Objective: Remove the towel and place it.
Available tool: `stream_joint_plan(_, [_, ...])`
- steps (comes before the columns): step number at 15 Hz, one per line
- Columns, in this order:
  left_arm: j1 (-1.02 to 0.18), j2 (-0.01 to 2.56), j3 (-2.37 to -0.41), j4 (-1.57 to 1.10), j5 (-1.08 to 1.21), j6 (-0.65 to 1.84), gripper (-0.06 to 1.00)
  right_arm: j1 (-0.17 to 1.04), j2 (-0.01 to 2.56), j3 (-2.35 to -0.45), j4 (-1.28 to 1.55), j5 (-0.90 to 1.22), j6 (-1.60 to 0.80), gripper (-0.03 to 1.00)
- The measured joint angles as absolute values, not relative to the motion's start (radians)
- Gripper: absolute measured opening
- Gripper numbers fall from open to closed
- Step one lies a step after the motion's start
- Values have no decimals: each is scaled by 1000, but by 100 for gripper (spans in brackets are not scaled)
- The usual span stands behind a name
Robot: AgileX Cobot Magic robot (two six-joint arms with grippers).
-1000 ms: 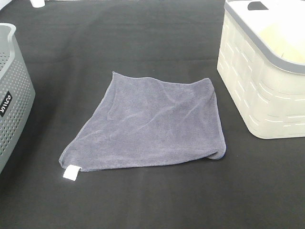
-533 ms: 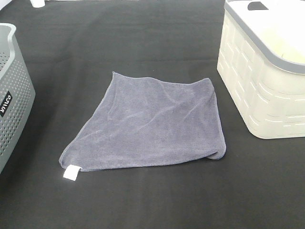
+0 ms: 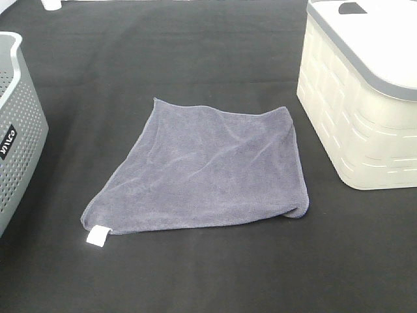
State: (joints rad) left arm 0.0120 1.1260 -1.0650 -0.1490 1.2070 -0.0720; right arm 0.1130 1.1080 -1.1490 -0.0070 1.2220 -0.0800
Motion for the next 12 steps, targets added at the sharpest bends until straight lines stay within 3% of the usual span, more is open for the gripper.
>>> stream_joint_plan(6, [12,813,-782,-127,1162,-72,76,113,849,-881,-6,1206,-80,65])
stream_joint_plan(12, [12,549,-649,-124,1158,-72,76,113,639,-723,6,1199,-79,65])
